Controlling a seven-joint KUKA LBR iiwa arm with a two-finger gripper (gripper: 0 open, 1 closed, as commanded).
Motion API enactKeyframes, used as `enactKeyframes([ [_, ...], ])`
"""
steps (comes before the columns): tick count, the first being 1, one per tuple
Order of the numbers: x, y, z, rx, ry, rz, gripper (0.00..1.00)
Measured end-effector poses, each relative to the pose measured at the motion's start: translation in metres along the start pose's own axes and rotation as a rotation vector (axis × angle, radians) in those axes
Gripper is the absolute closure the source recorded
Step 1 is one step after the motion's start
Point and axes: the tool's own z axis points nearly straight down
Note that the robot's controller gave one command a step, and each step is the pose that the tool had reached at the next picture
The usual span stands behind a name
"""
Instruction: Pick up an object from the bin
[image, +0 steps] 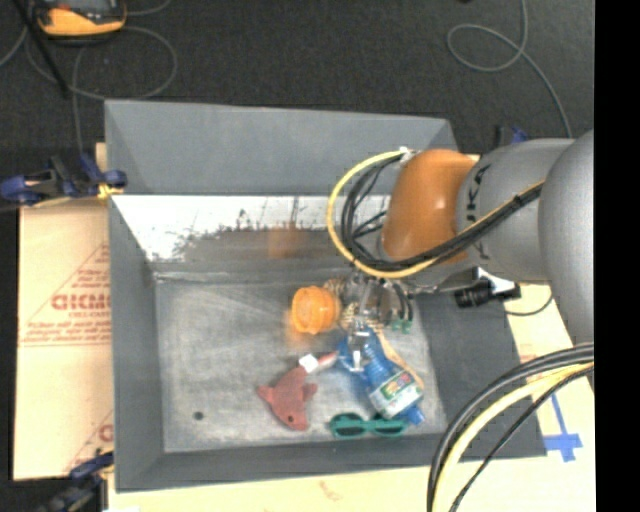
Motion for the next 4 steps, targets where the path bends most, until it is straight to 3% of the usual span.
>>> enactKeyframes([
  [4,-0.0003,0.0001,0.0001,0.001,-0.001,-0.003,1.0],
])
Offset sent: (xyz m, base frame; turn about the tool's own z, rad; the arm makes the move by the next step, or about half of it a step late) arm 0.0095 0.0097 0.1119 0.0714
